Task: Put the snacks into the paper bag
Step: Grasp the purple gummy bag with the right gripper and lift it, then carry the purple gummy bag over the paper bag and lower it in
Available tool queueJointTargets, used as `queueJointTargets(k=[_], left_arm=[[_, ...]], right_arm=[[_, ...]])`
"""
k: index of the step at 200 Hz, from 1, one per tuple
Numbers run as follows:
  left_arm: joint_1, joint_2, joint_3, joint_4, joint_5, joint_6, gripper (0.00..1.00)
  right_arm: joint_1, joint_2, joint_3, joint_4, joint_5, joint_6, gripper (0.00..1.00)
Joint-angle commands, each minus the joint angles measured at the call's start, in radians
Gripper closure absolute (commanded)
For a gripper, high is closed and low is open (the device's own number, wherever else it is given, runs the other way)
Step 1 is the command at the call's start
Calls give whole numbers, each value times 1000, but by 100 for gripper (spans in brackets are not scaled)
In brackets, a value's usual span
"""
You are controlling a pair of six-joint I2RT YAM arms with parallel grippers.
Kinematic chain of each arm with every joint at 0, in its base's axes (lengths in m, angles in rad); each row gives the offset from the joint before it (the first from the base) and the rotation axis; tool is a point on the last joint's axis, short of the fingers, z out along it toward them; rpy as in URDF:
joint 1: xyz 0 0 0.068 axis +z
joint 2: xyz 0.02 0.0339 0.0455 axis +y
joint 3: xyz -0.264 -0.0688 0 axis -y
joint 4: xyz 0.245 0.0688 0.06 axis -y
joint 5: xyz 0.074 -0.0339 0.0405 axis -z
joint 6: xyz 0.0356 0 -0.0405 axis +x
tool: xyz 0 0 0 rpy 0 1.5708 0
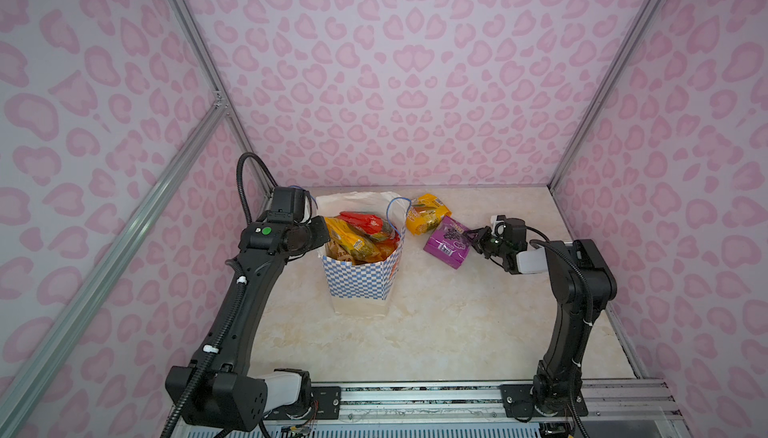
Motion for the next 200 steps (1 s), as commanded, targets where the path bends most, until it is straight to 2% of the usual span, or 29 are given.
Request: queueJointTargets(k=[1, 21, 49, 83, 108, 162, 200], left_arm=[[1, -1, 11, 34, -7, 4, 95], [2, -2, 6, 36, -3, 4, 95], [2, -3, 3, 39, -2, 10, 95], [2, -10, -2, 38, -7, 21, 95], [2, -17, -9, 43, -2, 24, 95], [2, -42, -20, 53, 9, 19, 95], [2, -57, -33, 61, 24, 21, 95]], right_arm=[[4, -43, -22, 145, -22, 26, 92], [17, -142, -28, 88, -29, -28, 100], [68, -331, 4, -161, 4, -190, 100], [158, -563, 130, -509, 124, -409, 100], [231, -665, 263, -659, 242, -502, 100], [351, -689, 548, -762, 292, -567, 100], [474, -601, 794, -766, 316, -615, 100]])
